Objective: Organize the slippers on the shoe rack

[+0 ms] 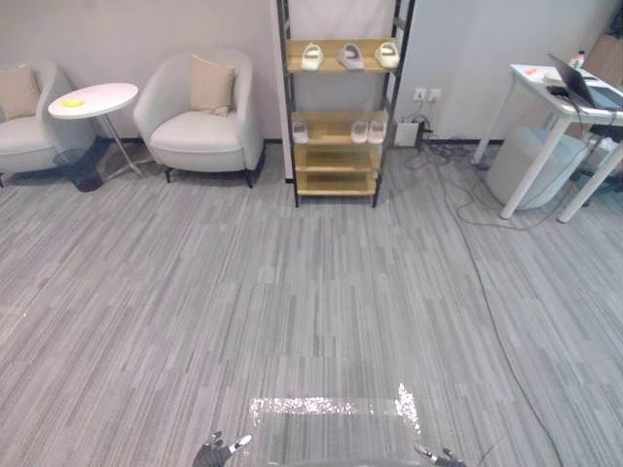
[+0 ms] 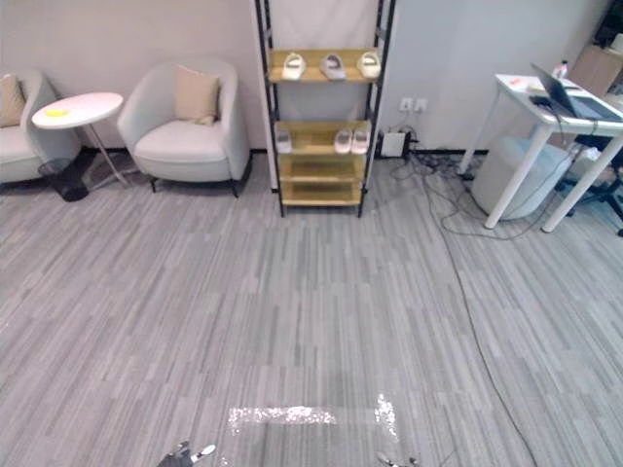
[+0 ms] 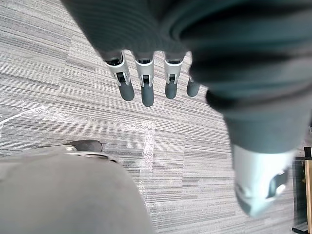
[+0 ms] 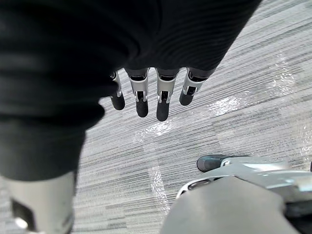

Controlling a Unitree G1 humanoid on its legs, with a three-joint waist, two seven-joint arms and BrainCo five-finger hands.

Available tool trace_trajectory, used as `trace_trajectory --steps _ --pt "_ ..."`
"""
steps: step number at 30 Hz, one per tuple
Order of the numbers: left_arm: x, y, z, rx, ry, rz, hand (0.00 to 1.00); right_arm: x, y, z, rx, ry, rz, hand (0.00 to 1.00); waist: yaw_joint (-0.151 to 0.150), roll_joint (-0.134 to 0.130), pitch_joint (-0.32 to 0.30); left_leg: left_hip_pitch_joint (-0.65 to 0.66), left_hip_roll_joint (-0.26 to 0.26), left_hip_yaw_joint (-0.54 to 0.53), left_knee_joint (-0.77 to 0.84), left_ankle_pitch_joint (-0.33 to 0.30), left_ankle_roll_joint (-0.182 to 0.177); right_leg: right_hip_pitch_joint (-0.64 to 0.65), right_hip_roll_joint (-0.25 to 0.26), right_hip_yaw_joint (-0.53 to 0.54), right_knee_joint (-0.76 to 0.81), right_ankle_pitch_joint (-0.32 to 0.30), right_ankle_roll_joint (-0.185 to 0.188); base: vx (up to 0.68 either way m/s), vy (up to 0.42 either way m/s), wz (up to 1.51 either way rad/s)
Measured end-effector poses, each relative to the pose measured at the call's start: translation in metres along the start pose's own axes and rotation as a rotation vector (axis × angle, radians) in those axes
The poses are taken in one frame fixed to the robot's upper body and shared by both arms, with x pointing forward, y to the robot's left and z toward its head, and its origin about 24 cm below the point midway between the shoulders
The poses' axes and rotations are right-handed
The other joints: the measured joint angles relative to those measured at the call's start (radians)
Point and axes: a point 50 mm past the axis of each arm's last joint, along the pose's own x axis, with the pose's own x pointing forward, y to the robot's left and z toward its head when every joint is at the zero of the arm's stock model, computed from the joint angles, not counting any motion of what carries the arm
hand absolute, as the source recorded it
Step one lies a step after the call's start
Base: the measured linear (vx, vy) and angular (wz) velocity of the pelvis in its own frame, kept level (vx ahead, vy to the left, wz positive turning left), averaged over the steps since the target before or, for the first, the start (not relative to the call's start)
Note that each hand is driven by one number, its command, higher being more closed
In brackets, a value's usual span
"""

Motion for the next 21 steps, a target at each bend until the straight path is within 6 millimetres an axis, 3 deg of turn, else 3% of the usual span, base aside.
trace_trajectory --steps 7,21 --pt "0.002 0.000 0.002 0.045 0.003 -0.005 0.00 0.002 0.003 0.005 -0.059 -0.012 0.009 0.00 0.000 -0.002 0.020 0.058 -0.003 -0.015 -0.045 0.011 -0.013 0.066 0.009 -0.032 -0.056 0.006 0.005 0.08 -0.008 0.08" --pt "0.003 -0.001 0.006 0.075 -0.016 -0.011 0.00 0.004 0.008 0.015 -0.074 -0.035 0.020 0.00 0.001 -0.011 0.043 0.074 -0.002 -0.018 -0.083 0.031 -0.016 0.074 0.016 -0.048 -0.067 0.005 0.006 -0.03 -0.009 0.01"
